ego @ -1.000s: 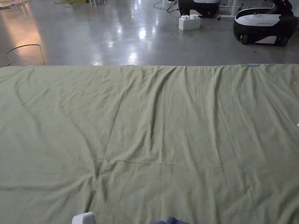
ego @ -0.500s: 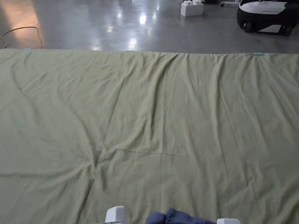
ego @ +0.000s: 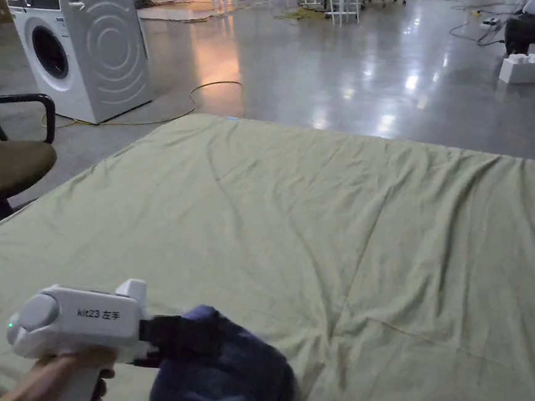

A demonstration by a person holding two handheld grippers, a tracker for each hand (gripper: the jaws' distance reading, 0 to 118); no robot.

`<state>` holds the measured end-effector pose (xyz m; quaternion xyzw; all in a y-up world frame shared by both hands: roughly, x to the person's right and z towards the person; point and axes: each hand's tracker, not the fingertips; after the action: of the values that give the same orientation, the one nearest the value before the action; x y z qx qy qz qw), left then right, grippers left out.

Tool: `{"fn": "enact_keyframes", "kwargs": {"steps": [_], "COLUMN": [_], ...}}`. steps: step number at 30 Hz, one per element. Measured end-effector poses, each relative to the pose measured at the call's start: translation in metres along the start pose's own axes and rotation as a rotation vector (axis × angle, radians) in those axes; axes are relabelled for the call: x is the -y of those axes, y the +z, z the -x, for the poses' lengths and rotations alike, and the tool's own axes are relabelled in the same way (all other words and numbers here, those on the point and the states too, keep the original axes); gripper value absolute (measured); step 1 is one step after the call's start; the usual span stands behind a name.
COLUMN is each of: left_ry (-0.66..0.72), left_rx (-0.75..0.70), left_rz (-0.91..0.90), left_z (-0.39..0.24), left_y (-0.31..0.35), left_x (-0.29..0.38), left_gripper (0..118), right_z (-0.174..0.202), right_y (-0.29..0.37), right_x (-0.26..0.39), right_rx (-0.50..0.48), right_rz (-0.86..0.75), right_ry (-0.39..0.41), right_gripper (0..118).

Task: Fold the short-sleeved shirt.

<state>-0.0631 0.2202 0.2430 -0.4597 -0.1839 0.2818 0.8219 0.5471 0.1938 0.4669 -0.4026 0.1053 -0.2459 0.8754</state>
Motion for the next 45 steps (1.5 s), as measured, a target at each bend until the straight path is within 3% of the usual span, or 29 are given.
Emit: {"fn": "enact_keyframes", "kwargs": {"steps": [3, 6, 8, 9, 12, 17, 23, 26, 28, 30, 33, 34, 38, 41, 45], "left_ry": [0.054, -0.049, -0.101, -0.104, -0.205, -0.408, -0.662, -0.729, -0.717, -0.75, -0.777, -0.826, -0.845, -0.79, -0.774], "left_rx": [-0.111, -0.348, -0.599, -0.638, -0.553, -0.274, -0.15, -0.161, -0.155, -0.139, -0.239, -0.236, -0.27, -0.187, -0.2], "left_rz": [0.141, 0.132, 0.03, 0.042, -0.147, -0.419, -0.724, -0.859, -0.86, -0.848, -0.879, -0.864, -0.822, -0.807, -0.821], "left_z": [0.035, 0.05, 0.053, 0.051, 0.021, -0.089, -0.208, -0.245, -0.265, -0.281, -0.286, -0.288, -0.301, -0.298, -0.296], "left_y": [0.003, -0.023, -0.04, -0.04, -0.003, 0.087, 0.137, 0.13, 0.122, 0.115, 0.1, 0.099, 0.101, 0.106, 0.109], "left_x": [-0.022, -0.025, -0.02, -0.02, -0.013, 0.033, 0.121, 0.16, 0.175, 0.193, 0.208, 0.215, 0.235, 0.241, 0.24], "left_gripper": [32, 69, 72, 73, 73, 73, 73, 73, 68, 55, 13, 5, 2, 2, 2], "right_z": [-0.007, -0.021, -0.024, -0.022, -0.02, -0.015, 0.023, 0.036, 0.044, 0.053, 0.063, 0.062, 0.062, 0.069, 0.074], "right_y": [-0.009, -0.021, -0.022, -0.019, -0.007, 0.025, 0.094, 0.123, 0.138, 0.148, 0.161, 0.163, 0.173, 0.179, 0.177], "right_x": [0.011, 0.021, 0.025, 0.026, 0.022, 0.008, -0.01, -0.015, -0.018, -0.021, -0.016, -0.014, -0.009, -0.005, -0.005], "right_rx": [0.055, 0.06, 0.058, 0.054, 0.046, 0.024, 0.156, 0.165, 0.164, 0.213, 0.283, 0.267, 0.258, 0.29, 0.325], "right_rz": [0.054, 0.085, 0.097, 0.101, 0.081, -0.109, -0.408, -0.573, -0.649, -0.7, -0.754, -0.746, -0.763, -0.845, -0.861], "right_ry": [-0.001, -0.042, -0.04, -0.023, 0.044, -0.015, 0.227, 0.247, 0.274, 0.333, 0.398, 0.386, 0.372, 0.405, 0.434], "right_gripper": [0, 0, 0, 0, 0, 0, 0, 0, 0, 0, 0, 0, 0, 0, 0]}}
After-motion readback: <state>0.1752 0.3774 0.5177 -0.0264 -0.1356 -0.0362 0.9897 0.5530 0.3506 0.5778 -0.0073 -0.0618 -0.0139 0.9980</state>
